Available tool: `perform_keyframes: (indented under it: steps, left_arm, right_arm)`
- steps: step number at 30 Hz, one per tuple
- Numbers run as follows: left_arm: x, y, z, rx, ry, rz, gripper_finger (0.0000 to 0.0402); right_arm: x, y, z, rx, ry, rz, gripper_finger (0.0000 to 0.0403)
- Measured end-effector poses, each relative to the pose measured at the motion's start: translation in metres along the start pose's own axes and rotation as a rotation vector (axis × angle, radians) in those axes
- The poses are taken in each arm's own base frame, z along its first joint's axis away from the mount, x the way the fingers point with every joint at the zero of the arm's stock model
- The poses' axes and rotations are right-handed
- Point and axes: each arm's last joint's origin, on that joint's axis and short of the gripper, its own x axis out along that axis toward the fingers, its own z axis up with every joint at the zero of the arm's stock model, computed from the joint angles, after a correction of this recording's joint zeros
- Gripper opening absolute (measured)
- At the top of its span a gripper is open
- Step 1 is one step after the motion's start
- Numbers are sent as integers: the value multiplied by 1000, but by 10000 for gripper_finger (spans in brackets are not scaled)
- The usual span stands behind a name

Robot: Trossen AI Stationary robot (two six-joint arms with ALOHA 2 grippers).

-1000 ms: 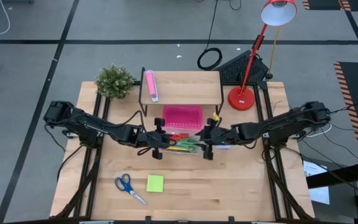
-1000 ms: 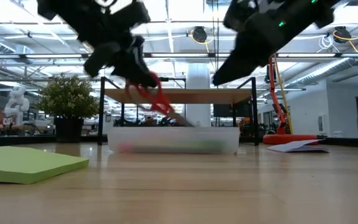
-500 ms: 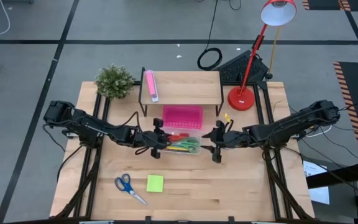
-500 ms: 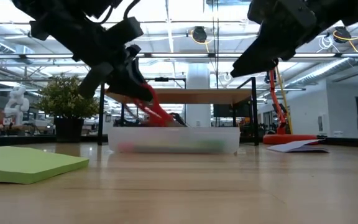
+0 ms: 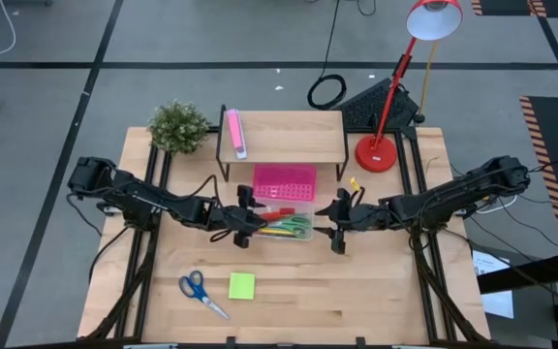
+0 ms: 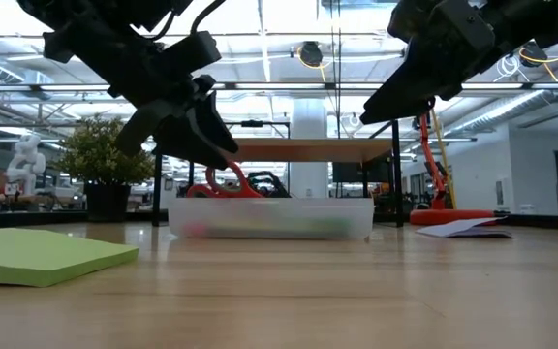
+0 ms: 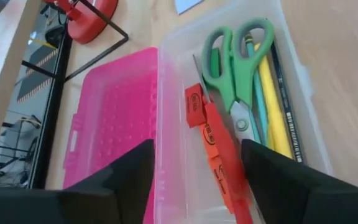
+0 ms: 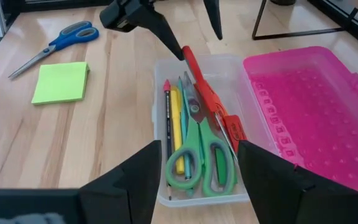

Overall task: Pack school essentials
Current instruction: Put the red scissors into the supply box

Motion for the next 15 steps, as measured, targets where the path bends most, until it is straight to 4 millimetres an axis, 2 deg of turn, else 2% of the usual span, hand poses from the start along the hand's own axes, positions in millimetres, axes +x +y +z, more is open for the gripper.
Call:
perform_keyframes:
  steps: [3, 10, 15]
  left_arm:
    - [0, -1, 0, -24, -7, -23, 213]
    - [0, -2, -2, -124, -3, -84, 103]
    - [-1, -7, -1, -200, -24, -226, 58]
  right_arm:
    - [0, 0, 0, -10, 1, 3, 203]
    - [0, 1, 0, -27, 6, 26, 203]
    - [0, 1, 0, -27, 6, 26, 203]
